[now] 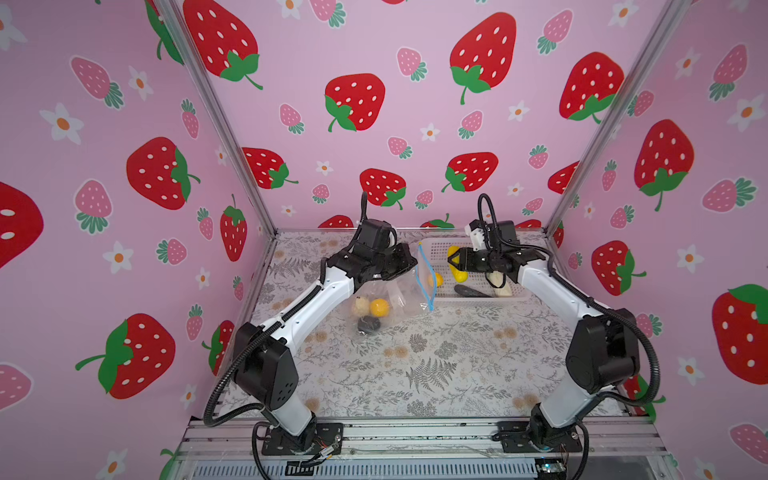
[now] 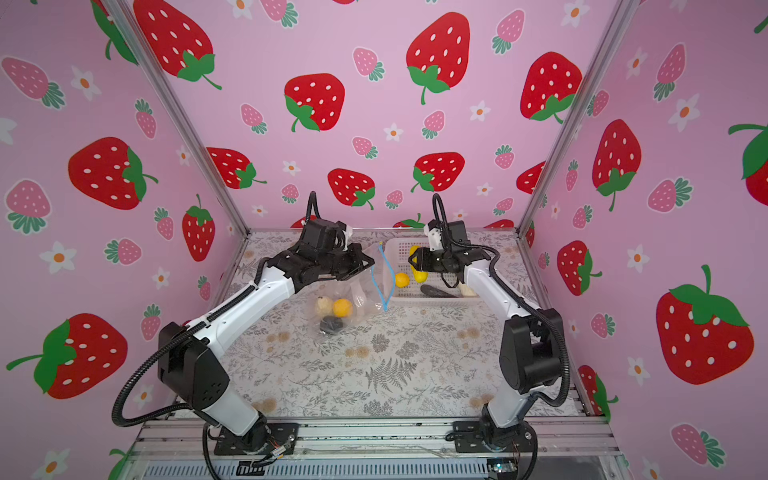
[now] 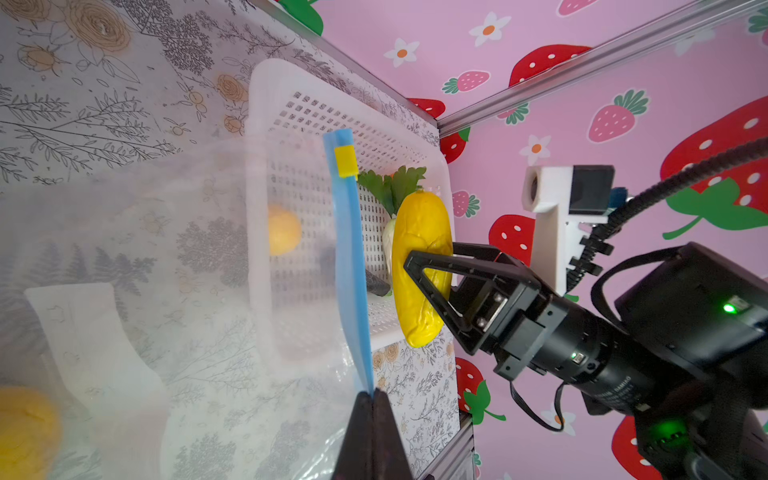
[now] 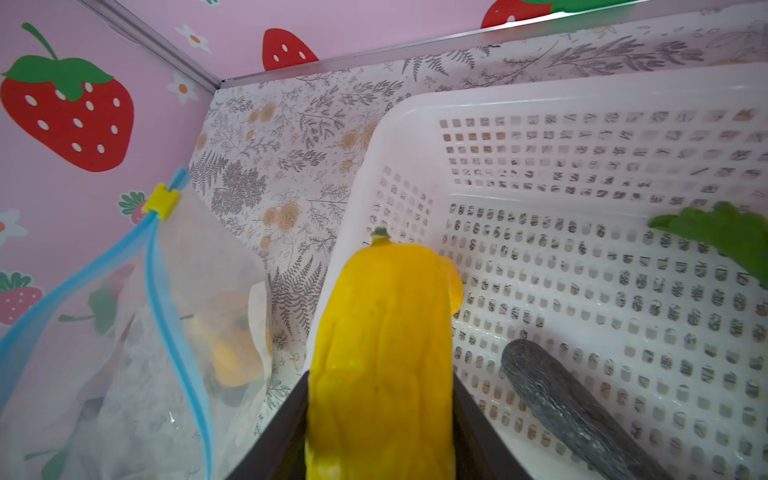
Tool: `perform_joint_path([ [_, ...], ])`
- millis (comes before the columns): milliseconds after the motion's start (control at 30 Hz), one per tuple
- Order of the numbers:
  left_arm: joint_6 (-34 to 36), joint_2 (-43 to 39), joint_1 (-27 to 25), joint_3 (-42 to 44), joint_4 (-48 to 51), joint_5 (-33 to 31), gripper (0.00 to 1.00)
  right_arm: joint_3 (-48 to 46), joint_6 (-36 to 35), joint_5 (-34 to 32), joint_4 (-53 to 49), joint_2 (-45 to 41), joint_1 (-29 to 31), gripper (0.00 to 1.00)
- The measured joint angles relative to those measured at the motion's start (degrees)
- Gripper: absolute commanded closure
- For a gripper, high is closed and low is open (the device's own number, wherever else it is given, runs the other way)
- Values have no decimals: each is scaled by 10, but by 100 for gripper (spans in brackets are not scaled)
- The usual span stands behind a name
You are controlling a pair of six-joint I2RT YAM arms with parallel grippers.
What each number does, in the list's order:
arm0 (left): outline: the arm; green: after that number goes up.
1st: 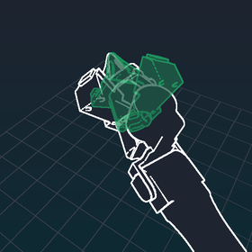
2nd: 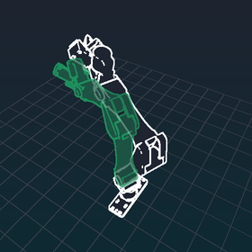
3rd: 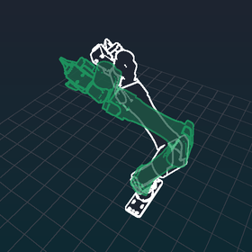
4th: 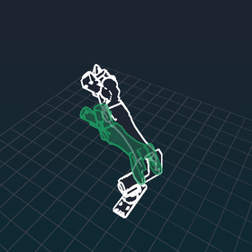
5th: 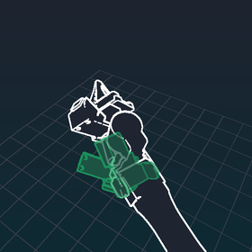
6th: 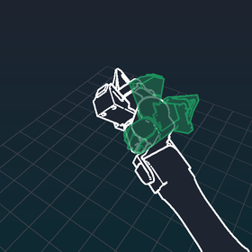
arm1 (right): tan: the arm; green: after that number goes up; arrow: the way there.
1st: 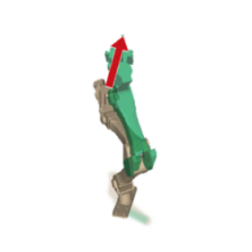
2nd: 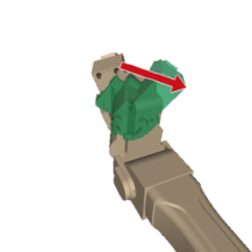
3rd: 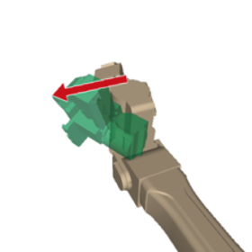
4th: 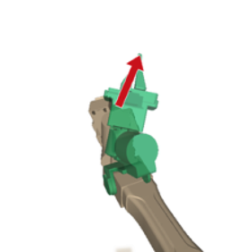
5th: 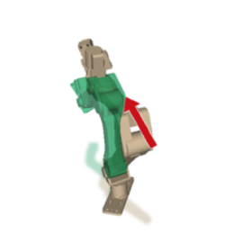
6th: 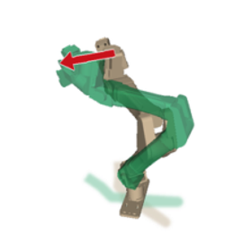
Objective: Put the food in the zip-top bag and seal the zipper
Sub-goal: 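Lift the yellow squash and carry it to the bag mouth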
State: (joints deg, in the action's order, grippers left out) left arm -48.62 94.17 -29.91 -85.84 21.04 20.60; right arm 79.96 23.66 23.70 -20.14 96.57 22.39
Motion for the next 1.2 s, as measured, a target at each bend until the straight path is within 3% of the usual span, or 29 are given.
perform_joint_path([
  [1200, -7, 0, -4, 0, 0, 0, 100, 44, 23, 107, -2, -12, 75, 52],
])
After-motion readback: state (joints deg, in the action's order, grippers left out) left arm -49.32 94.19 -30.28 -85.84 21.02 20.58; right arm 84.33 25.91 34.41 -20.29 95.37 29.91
